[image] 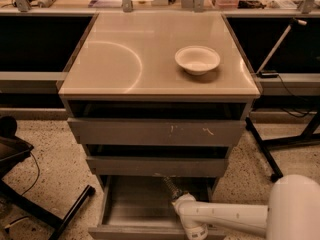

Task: Pick water bottle from bottom drawer and place on counter

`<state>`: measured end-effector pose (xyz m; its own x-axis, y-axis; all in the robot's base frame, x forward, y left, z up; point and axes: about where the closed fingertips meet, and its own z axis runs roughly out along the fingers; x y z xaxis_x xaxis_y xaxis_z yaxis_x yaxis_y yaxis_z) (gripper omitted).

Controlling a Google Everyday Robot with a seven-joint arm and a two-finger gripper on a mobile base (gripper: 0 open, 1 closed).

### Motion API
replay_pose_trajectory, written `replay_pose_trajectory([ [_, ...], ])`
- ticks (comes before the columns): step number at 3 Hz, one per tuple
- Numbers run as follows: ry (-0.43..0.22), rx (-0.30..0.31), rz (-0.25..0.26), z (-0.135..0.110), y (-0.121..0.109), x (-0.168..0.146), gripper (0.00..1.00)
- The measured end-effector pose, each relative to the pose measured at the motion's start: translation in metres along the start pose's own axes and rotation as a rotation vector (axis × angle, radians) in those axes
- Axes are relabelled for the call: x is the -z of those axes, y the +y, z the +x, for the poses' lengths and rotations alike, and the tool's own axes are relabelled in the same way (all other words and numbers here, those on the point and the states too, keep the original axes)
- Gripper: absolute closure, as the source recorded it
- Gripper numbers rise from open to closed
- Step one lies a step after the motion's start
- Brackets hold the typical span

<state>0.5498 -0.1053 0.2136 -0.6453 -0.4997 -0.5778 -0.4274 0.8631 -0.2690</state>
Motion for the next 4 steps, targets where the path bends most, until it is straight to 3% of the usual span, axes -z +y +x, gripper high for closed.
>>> replay_pose_trajectory([
  [1, 0.024, 0.067, 0.107, -0.035, -0.030, 0.072, 1.00],
  [2, 0.048, 0.111, 0.176, -0.036, -0.050, 0.103, 1.00],
  [3, 0.047, 0.112, 0.177, -0.037, -0.051, 0.103, 1.00],
  [4, 0.066, 0.076, 0.221, -0.045, -0.071, 0.137, 1.00],
])
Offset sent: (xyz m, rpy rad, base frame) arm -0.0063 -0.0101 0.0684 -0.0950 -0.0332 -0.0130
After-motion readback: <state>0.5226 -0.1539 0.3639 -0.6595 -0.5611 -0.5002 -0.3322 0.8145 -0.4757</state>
